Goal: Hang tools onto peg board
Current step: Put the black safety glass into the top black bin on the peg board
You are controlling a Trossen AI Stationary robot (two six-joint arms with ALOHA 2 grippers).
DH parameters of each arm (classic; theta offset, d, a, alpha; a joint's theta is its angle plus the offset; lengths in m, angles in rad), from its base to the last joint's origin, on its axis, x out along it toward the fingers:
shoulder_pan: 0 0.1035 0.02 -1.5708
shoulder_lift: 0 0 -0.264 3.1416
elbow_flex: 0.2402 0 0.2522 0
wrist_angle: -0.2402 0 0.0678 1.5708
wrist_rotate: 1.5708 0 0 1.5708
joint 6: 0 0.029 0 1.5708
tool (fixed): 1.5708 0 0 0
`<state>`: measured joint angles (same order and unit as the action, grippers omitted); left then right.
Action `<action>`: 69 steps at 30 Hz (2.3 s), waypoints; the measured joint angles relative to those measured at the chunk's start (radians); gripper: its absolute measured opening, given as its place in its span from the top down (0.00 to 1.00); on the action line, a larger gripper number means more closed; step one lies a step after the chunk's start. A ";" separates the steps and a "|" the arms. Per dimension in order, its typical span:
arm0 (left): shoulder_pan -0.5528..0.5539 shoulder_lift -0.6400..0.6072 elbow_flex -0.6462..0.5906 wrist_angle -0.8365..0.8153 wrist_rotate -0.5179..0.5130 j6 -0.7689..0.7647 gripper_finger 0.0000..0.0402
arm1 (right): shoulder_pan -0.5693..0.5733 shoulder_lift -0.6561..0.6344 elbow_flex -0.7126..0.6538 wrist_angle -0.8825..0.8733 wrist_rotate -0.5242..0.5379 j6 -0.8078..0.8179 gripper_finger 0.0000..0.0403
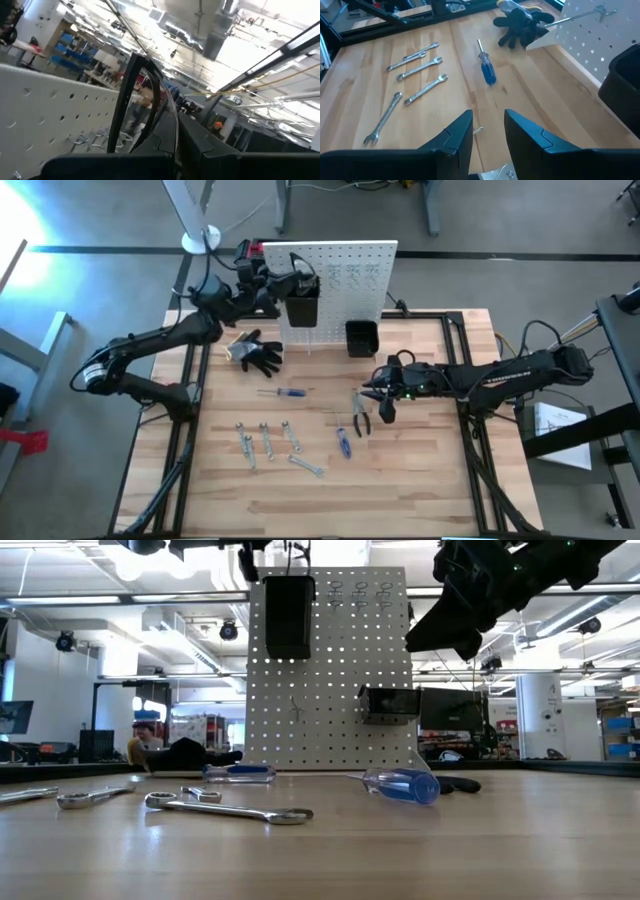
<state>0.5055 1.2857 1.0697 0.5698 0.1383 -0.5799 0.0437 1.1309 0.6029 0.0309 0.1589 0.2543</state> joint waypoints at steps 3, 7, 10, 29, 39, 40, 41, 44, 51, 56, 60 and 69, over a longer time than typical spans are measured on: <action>-0.001 0.003 -0.022 -0.038 -0.012 -0.001 1.00 | 0.000 0.000 0.000 0.000 0.000 0.000 0.74; 0.000 0.003 -0.051 -0.038 -0.037 -0.005 1.00 | 0.000 -0.003 0.000 0.002 0.001 0.000 0.73; 0.002 0.003 -0.058 -0.044 -0.041 0.006 1.00 | 0.000 -0.008 0.000 0.002 0.001 0.008 0.72; 0.043 0.001 -0.051 -0.011 -0.105 -0.006 0.90 | 0.000 -0.013 0.000 0.003 0.000 0.015 0.74; 0.046 0.004 -0.051 -0.010 -0.140 0.184 0.89 | 0.000 -0.013 0.000 0.003 0.000 0.014 0.74; 0.046 0.005 -0.051 -0.010 -0.139 0.198 0.89 | 0.000 -0.013 0.000 0.003 0.000 0.014 0.74; 0.046 0.006 -0.051 -0.010 -0.138 0.204 0.89 | 0.000 -0.013 0.000 0.003 -0.001 0.014 0.74; 0.046 0.006 -0.051 -0.013 -0.137 0.218 0.89 | 0.000 -0.013 0.000 0.003 -0.001 0.014 0.74; 0.046 0.006 -0.051 -0.049 -0.132 0.283 0.87 | 0.000 -0.013 0.000 0.003 -0.002 0.015 0.74; 0.047 0.006 -0.051 -0.048 -0.131 0.286 0.78 | 0.000 -0.013 -0.006 0.002 -0.002 0.022 0.74; 0.047 0.006 -0.051 -0.050 -0.130 0.306 0.69 | 0.000 -0.013 -0.011 0.002 -0.002 0.029 0.74; 0.046 0.005 -0.011 -0.034 -0.129 0.311 0.54 | 0.001 -0.013 -0.017 0.002 -0.003 0.040 0.74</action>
<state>0.5518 1.2911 1.0583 0.5363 0.0094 -0.2689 0.0444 1.1175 0.5861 0.0334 0.1558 0.2944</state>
